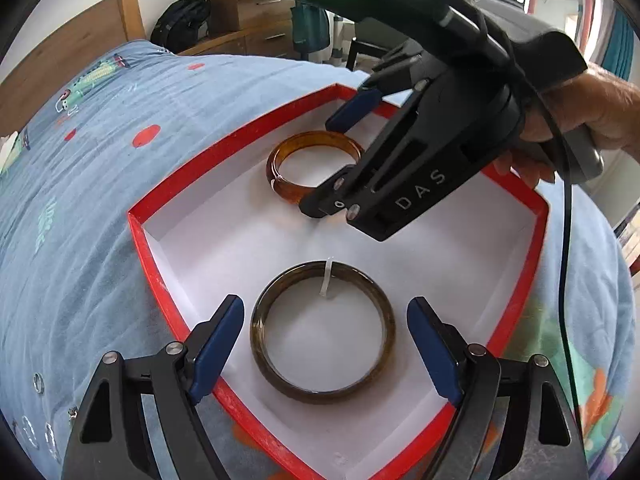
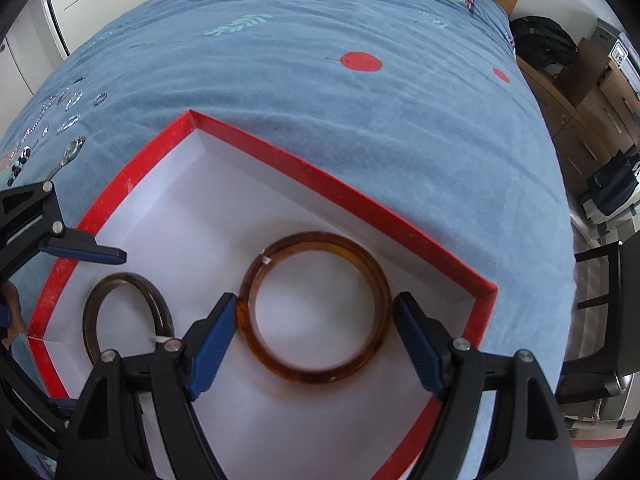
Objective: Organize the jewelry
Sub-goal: 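Carry both bangles into the red box and open both grippers, then grasp the beaded bracelet with the left gripper while the right gripper grasps the silver watch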
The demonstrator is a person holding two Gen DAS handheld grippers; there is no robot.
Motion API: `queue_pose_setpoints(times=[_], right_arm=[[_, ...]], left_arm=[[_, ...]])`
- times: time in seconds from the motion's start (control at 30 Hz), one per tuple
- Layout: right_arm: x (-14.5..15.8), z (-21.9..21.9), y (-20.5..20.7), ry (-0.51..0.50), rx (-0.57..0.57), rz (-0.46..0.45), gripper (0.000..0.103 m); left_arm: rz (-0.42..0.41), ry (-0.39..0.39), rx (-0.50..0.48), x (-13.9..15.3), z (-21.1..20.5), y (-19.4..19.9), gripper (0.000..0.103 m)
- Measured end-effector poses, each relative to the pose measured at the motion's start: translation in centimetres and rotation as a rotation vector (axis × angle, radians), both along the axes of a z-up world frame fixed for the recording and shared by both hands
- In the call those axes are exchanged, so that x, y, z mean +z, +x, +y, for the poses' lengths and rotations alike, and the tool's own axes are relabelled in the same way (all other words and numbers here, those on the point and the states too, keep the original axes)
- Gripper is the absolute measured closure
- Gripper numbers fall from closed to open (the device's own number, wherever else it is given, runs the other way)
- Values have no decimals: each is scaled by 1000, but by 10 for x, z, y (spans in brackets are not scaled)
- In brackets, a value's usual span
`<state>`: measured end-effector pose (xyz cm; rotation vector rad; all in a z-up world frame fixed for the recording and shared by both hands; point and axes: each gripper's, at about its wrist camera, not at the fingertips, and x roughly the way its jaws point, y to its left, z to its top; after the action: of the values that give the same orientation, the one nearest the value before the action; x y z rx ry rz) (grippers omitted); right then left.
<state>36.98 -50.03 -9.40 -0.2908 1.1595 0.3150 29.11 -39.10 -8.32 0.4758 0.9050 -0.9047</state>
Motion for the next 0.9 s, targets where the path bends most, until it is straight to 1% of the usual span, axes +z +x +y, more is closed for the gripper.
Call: queue_pose_setpoints(times=[0.07,0.17,0.27,0.37,0.43,0.5,0.53,0.6,0.7,0.8,0.9], right_arm=[[3,-2,-4,13,-9,3,25],[12,-1,-10,4,-19,-15,25],[30,-3,-20,27,-40,-41,25],[49,-5,-33,38,-80,-64,25],[67,-3,-48,44,-114,-94,25],[84,-2,-65,78,-142,-119,25],[92,0,-74,95,-158,-131,25],[108,6,-94,125,-192,-147,25],[128,24,-125,136,-233,-180,25],[142,42,-153,166,-257,-202,25],[154,68,-182,170,-256,-225,25]], left_arm=[[-6,-5,2,6,3,-2,20],[-19,-18,10,18,13,-8,20],[-24,-32,27,33,28,-15,20],[-35,-55,65,51,54,-28,20],[-26,-77,102,61,76,-37,20],[-35,-91,148,70,103,-53,20],[-40,-92,166,72,114,-58,20],[-32,-69,195,75,138,-73,20],[-26,-51,247,81,181,-101,20],[-52,-51,299,87,221,-125,18],[-80,-55,375,93,266,-150,17]])
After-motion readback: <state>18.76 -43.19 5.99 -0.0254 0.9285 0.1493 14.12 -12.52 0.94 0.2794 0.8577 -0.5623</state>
